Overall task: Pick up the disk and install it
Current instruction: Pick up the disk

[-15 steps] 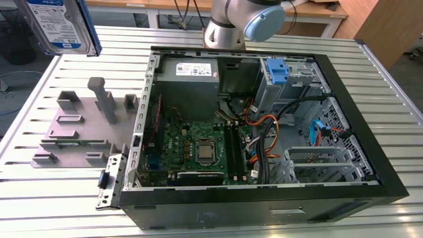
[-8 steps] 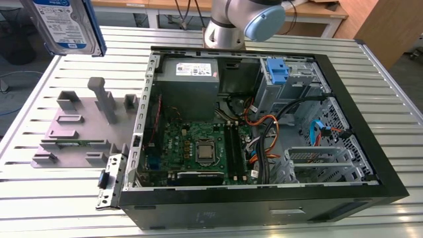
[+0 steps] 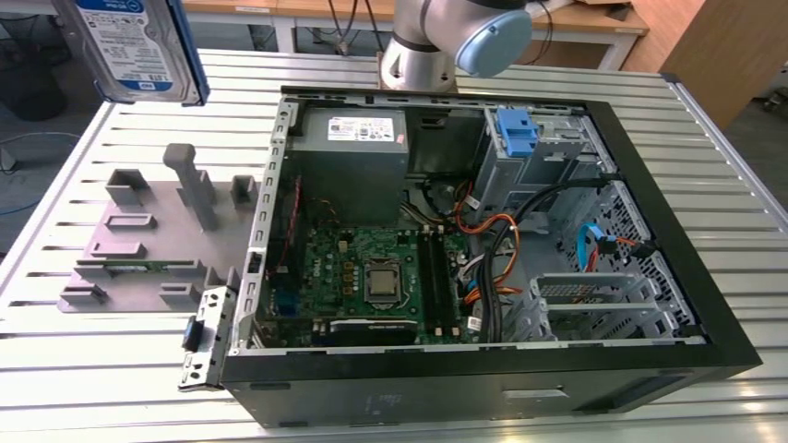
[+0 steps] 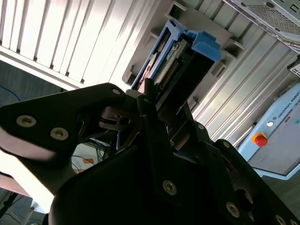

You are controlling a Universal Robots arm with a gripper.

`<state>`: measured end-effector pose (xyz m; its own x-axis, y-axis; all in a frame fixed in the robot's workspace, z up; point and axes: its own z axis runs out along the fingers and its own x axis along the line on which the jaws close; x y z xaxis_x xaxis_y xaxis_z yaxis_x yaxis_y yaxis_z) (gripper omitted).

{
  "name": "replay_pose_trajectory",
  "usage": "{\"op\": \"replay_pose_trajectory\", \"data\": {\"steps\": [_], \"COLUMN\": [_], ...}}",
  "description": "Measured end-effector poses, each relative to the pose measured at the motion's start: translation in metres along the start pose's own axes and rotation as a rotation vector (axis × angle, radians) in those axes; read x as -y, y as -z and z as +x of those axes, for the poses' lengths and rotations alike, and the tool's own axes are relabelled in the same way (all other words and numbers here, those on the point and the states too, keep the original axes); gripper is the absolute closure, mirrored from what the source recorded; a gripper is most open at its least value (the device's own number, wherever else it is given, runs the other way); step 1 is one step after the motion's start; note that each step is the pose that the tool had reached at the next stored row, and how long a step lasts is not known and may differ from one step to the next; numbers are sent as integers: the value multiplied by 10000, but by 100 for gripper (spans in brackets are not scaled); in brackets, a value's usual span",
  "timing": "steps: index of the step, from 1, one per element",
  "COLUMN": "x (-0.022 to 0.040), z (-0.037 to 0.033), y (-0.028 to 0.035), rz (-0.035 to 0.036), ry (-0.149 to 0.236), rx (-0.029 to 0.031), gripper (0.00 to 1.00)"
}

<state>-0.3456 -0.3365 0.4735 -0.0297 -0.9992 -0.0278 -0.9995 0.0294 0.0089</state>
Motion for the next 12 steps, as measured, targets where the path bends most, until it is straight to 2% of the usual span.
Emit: {"op": "replay_pose_trajectory", "data": {"steps": [12], "x": [166], "z": [-5], "y": [-1], "rz": [1], "ry": [1], "rx": [0], "gripper": [65]}}
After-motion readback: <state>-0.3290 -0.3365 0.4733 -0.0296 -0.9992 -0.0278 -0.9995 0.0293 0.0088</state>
